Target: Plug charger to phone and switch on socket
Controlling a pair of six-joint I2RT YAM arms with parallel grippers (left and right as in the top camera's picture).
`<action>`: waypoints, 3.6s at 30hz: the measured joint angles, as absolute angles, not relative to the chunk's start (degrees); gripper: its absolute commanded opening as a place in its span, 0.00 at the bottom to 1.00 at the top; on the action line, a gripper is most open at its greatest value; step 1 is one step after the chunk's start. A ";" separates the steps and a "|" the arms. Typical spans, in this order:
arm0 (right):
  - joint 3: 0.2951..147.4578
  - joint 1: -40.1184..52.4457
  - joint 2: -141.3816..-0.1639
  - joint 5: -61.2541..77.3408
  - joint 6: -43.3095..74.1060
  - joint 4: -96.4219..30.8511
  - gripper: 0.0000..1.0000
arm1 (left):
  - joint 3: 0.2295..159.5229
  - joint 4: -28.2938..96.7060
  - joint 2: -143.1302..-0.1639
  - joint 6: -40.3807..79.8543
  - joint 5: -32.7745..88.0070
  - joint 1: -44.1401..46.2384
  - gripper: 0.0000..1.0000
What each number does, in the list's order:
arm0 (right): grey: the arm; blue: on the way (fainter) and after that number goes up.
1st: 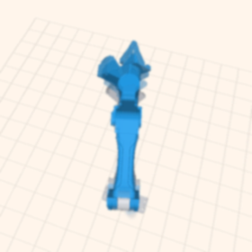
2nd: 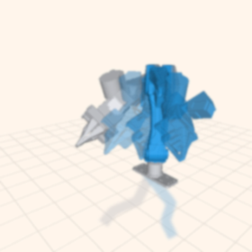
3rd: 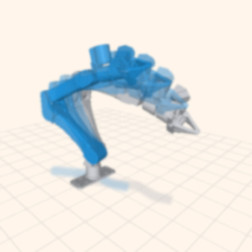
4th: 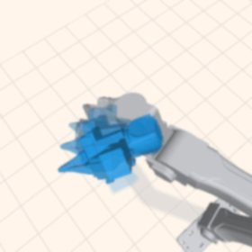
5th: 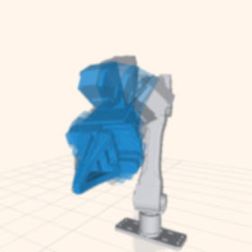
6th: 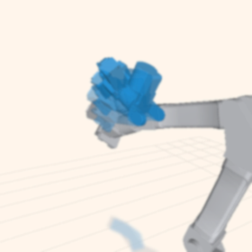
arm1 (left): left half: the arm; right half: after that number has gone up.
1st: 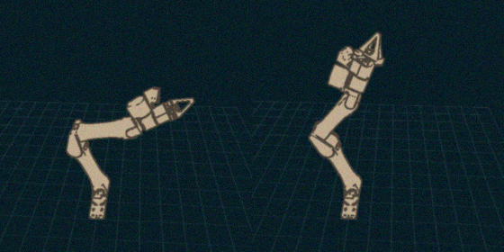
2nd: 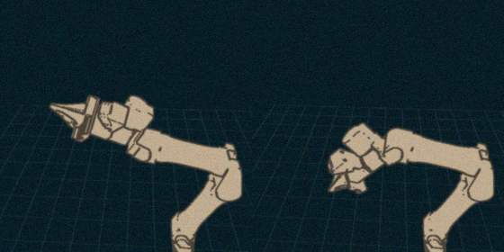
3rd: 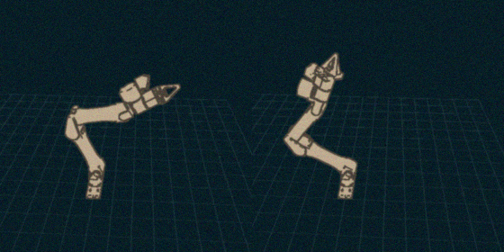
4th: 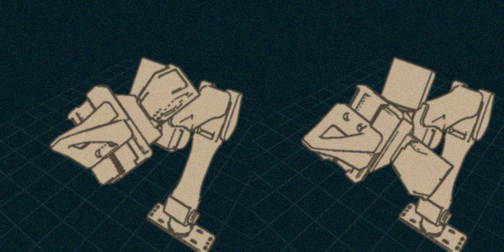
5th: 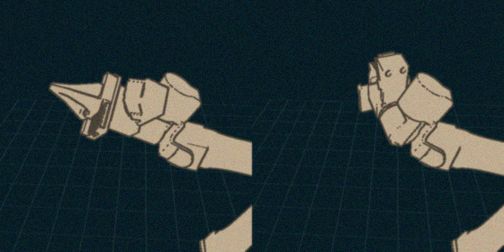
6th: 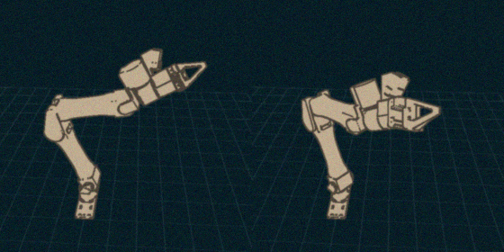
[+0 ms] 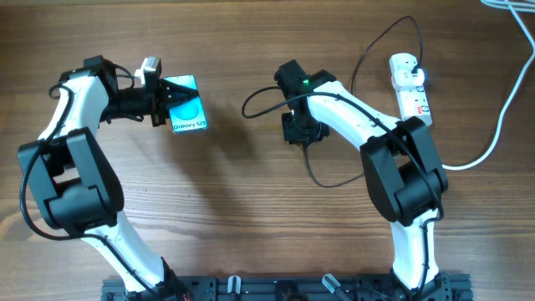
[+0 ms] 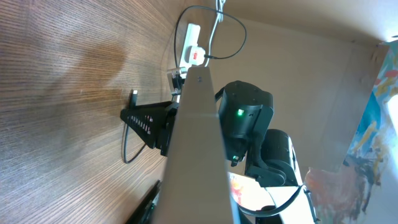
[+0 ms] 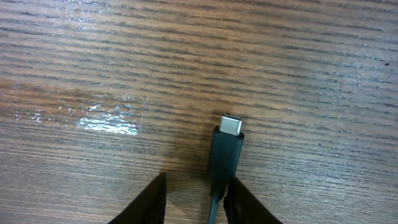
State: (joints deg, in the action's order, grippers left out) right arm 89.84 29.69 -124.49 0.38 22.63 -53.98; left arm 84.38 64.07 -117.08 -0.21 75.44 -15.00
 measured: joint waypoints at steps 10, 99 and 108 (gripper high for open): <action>89.84 29.69 -124.49 -0.73 24.62 -53.74 0.48 | 84.38 64.07 -117.08 -0.23 75.44 -15.00 0.04; 88.42 34.06 -108.29 37.58 5.10 -58.78 0.04 | 84.38 67.77 -117.08 -14.55 87.61 -15.31 0.04; 82.00 33.65 -108.29 8.75 6.70 -61.52 0.04 | 84.38 67.72 -117.08 -14.74 87.61 -18.33 0.04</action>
